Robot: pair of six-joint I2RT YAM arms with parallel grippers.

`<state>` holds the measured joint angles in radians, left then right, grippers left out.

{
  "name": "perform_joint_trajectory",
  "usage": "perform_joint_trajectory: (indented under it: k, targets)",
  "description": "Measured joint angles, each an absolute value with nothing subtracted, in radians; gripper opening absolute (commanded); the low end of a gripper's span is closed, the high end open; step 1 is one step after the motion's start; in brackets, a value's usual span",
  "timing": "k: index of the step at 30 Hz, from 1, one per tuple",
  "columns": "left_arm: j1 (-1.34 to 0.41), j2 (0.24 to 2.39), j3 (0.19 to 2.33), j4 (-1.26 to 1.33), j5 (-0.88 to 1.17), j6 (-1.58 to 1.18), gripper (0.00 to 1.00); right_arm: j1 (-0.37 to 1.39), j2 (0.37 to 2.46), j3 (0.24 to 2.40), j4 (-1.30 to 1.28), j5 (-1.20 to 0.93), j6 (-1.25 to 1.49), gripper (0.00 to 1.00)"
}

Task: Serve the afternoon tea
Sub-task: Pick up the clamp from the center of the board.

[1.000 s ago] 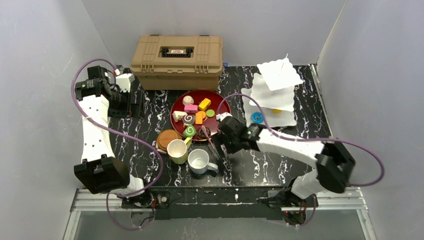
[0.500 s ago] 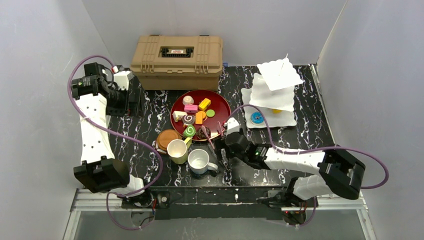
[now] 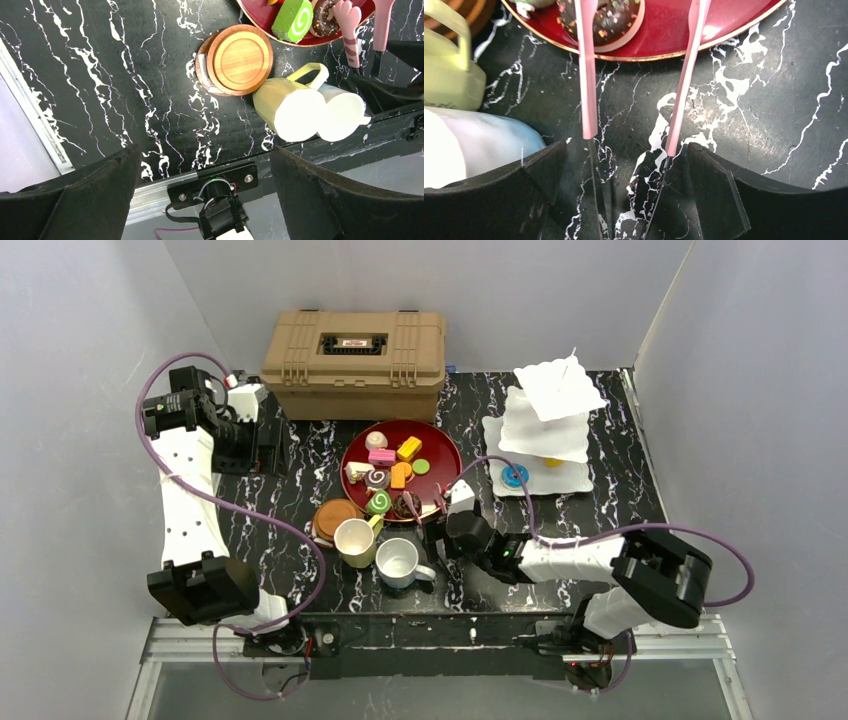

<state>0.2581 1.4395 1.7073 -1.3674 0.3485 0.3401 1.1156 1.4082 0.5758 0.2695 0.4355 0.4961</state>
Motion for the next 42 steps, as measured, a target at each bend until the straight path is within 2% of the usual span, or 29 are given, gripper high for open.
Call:
perform_joint_trajectory:
  k: [13, 18, 24, 26, 30, 38, 42]
  targets:
    - [0.258, 1.45, 1.758, -1.402, 0.348, 0.343, 0.99, 1.207, 1.553, 0.449, 0.58, 0.622, 0.437, 0.97]
    - [0.258, 1.457, 1.778, -1.424, 0.348, 0.345, 0.99, 1.221, 1.619, 0.435, 0.702, 0.698, 0.381, 0.72]
    - [0.258, 1.464, 1.796, -1.431, 0.347, 0.349, 0.99, 1.251, 1.621, 0.422, 0.721, 0.743, 0.329, 0.46]
    - [0.258, 1.464, 1.796, -1.433, 0.348, 0.352, 0.99, 1.255, 1.603, 0.408, 0.719, 0.75, 0.308, 0.41]
    - [0.258, 1.464, 1.795, -1.44, 0.348, 0.361, 0.99, 1.255, 1.532, 0.401, 0.631, 0.755, 0.27, 0.39]
    - [0.258, 1.464, 1.775, -1.44, 0.353, 0.375, 0.99, 1.254, 1.297, 0.467, 0.38, 0.677, 0.196, 0.43]
    - [0.258, 1.464, 1.769, -1.44, 0.362, 0.375, 0.99, 1.251, 1.277, 0.503, 0.32, 0.621, 0.179, 0.43]
